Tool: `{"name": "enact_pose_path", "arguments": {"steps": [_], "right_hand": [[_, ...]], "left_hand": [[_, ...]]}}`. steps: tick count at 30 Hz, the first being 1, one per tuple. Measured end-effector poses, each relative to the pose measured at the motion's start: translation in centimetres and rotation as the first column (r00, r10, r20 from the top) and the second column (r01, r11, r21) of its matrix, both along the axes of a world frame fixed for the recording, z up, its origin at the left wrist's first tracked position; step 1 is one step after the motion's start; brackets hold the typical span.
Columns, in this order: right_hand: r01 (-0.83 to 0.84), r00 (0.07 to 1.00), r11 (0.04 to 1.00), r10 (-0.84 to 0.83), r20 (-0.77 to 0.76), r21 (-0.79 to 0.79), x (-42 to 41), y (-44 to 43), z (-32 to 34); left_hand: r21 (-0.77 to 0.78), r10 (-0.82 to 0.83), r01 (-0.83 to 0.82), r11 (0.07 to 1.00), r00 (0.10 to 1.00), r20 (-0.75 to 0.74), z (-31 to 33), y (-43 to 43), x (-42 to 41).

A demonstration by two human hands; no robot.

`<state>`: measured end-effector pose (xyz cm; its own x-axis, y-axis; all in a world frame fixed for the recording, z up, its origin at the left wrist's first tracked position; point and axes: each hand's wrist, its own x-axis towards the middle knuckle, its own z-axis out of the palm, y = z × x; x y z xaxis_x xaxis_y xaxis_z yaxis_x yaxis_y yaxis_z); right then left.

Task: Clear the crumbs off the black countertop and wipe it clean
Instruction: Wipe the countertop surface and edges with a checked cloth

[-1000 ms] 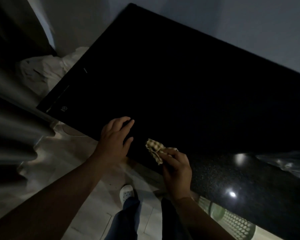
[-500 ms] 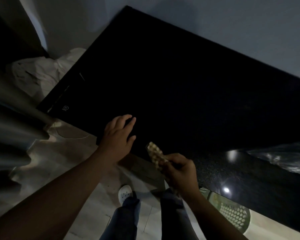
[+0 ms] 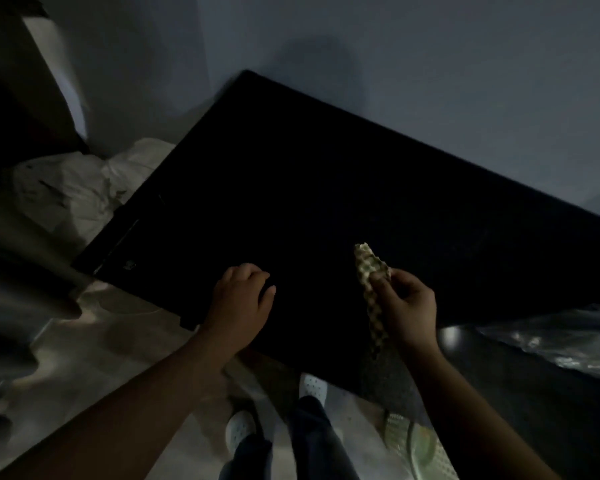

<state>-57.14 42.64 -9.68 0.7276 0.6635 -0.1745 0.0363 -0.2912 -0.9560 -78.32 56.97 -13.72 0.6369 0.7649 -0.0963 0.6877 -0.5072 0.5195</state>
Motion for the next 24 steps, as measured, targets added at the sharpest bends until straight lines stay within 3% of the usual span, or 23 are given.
{"name": "enact_pose_path", "arguments": {"steps": [11,21,24], "right_hand": [[0.097,0.961,0.994,-0.08,0.266,-0.051,13.7,13.5,-0.2],[-0.003,0.813,0.989,0.09,0.575,-0.151,23.9,24.7,-2.7],[-0.019,0.827,0.987,0.104,0.552,-0.158,25.5,27.2,-3.3]], "left_hand": [[0.05,0.016,-0.02,0.999,0.997,0.076,0.6,8.4,7.3],[0.134,0.113,-0.118,0.984,0.993,0.045,-1.8,16.7,15.2],[0.184,0.162,-0.164,0.969,0.986,0.022,-2.6,17.4,15.9]]}}
